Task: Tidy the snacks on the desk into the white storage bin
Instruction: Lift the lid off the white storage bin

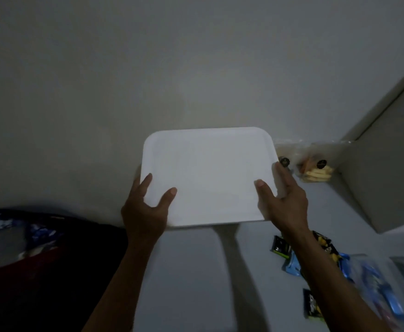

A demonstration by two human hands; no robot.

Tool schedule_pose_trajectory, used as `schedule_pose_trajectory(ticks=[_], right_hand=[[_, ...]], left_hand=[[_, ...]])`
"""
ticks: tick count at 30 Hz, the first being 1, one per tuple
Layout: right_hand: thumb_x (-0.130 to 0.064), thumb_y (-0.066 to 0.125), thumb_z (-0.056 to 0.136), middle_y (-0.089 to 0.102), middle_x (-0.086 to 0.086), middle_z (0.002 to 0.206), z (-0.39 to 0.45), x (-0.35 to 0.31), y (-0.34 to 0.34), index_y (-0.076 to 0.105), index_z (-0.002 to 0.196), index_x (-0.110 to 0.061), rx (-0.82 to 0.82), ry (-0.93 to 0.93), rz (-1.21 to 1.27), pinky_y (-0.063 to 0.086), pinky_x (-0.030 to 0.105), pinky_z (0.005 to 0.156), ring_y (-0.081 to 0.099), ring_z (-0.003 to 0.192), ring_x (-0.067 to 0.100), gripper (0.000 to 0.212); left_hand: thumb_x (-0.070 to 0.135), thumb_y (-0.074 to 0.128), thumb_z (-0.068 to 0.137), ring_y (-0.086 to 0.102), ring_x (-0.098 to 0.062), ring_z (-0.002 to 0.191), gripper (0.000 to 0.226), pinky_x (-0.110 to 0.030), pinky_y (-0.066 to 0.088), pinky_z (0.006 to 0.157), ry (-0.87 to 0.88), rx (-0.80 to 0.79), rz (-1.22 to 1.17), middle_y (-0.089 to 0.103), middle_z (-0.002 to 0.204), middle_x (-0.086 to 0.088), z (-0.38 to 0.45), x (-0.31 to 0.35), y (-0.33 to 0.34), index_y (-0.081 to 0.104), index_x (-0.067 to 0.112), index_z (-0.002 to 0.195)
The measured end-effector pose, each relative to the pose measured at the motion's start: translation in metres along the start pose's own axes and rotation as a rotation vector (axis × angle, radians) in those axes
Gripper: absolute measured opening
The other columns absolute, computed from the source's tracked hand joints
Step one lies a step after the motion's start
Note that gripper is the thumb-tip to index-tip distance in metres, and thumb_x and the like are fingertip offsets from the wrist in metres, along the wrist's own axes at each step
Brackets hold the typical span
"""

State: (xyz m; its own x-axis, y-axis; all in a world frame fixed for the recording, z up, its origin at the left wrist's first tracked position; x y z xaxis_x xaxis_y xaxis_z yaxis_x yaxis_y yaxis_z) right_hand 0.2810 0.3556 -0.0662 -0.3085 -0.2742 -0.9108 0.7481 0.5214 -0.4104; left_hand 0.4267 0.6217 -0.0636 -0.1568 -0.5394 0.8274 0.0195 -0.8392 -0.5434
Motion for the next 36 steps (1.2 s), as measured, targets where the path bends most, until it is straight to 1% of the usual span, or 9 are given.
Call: schedule_pose_trajectory(ticks=[3,8,10,12,14,24,28,32,36], right_hand=[[-0.037,0.073,0.085,0.050,-0.007,0.146,-0.046,0.002,-0.015,0.046,0.145,-0.028,0.011,-0.008,0.015,0.036,0.030,0.111,0.043,0.131,0.005,0.066],[-0.047,0.074,0.082,0.048,-0.012,0.146,-0.135,0.034,-0.026,0.045,0.143,-0.032,-0.017,0.031,0.020,0.048,0.047,0.103,0.049,0.132,0.012,0.069],[-0.046,0.074,0.082,0.046,-0.012,0.148,-0.166,0.050,-0.029,0.046,0.144,-0.030,-0.031,0.046,-0.002,0.044,0.044,0.109,0.045,0.135,0.009,0.069],[-0.041,0.073,0.083,0.045,-0.010,0.149,-0.189,0.068,-0.030,0.045,0.145,-0.024,-0.050,0.070,-0.031,0.035,0.033,0.115,0.039,0.137,0.003,0.070],[-0.042,0.072,0.084,0.043,-0.006,0.151,-0.205,0.086,-0.027,0.042,0.148,-0.020,-0.089,0.105,-0.087,0.030,0.025,0.112,0.036,0.135,0.002,0.073],[-0.041,0.071,0.085,0.044,0.002,0.151,-0.199,0.180,-0.006,0.041,0.148,-0.014,-0.165,0.249,-0.187,0.027,0.021,0.108,0.039,0.137,0.013,0.075],[-0.045,0.070,0.085,0.044,0.003,0.151,-0.188,0.211,0.000,0.041,0.147,-0.015,-0.163,0.235,-0.254,0.031,0.033,0.115,0.040,0.139,0.020,0.075],[-0.055,0.065,0.085,0.043,0.007,0.152,-0.183,0.224,0.004,0.041,0.147,-0.012,-0.154,0.192,-0.353,0.031,0.048,0.115,0.037,0.142,0.025,0.079],[-0.058,0.052,0.083,0.040,0.011,0.153,-0.182,0.229,0.008,0.039,0.148,-0.010,-0.178,0.161,-0.467,0.027,0.053,0.115,0.031,0.145,0.028,0.082]], left_hand=[[0.042,0.083,0.072,0.054,-0.014,0.125,0.068,-0.018,0.037,0.097,-0.004,-0.013,-0.041,0.054,0.142,0.001,-0.037,-0.007,-0.029,0.060,0.019,0.132],[0.044,0.081,0.072,0.051,-0.014,0.127,0.070,-0.024,0.037,0.102,-0.069,-0.056,-0.023,0.050,0.145,0.006,-0.109,-0.045,-0.070,0.057,0.024,0.135],[0.044,0.081,0.073,0.050,-0.017,0.128,0.071,-0.029,0.039,0.104,-0.092,-0.083,0.001,0.049,0.147,0.004,-0.136,-0.061,-0.078,0.056,0.024,0.136],[0.043,0.081,0.072,0.048,-0.020,0.130,0.072,-0.032,0.037,0.106,-0.132,-0.119,0.031,0.046,0.149,0.002,-0.158,-0.079,-0.078,0.056,0.023,0.137],[0.043,0.081,0.073,0.047,-0.024,0.131,0.074,-0.036,0.036,0.108,-0.161,-0.176,0.085,0.045,0.150,-0.002,-0.173,-0.097,-0.072,0.055,0.022,0.138],[0.036,0.085,0.072,0.038,-0.025,0.139,0.084,-0.039,0.033,0.114,-0.354,-0.378,0.081,0.036,0.156,-0.001,-0.192,-0.171,0.004,0.047,0.020,0.144],[0.036,0.085,0.071,0.041,-0.025,0.136,0.087,-0.030,0.032,0.108,-0.343,-0.383,0.145,0.041,0.152,-0.004,-0.193,-0.184,0.033,0.045,0.015,0.145],[0.049,0.083,0.067,0.036,-0.028,0.139,0.095,-0.044,0.032,0.115,-0.297,-0.368,0.291,0.042,0.150,-0.008,-0.196,-0.200,0.046,0.043,0.016,0.146],[0.051,0.078,0.072,0.024,-0.027,0.143,0.095,-0.043,0.024,0.117,-0.240,-0.345,0.396,0.035,0.155,-0.008,-0.206,-0.200,0.051,0.036,0.017,0.150]])
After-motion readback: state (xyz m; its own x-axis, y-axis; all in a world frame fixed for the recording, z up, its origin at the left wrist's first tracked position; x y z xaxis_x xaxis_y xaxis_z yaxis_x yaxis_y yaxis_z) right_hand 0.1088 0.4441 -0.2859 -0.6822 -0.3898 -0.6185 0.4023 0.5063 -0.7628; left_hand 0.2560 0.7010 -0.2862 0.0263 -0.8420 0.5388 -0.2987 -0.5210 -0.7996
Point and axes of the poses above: each hand's wrist, its own z-axis towards the middle knuckle, its own y-axis out of the palm, x = y × z, the point moved 4 cm from there along z, towards the middle knuckle
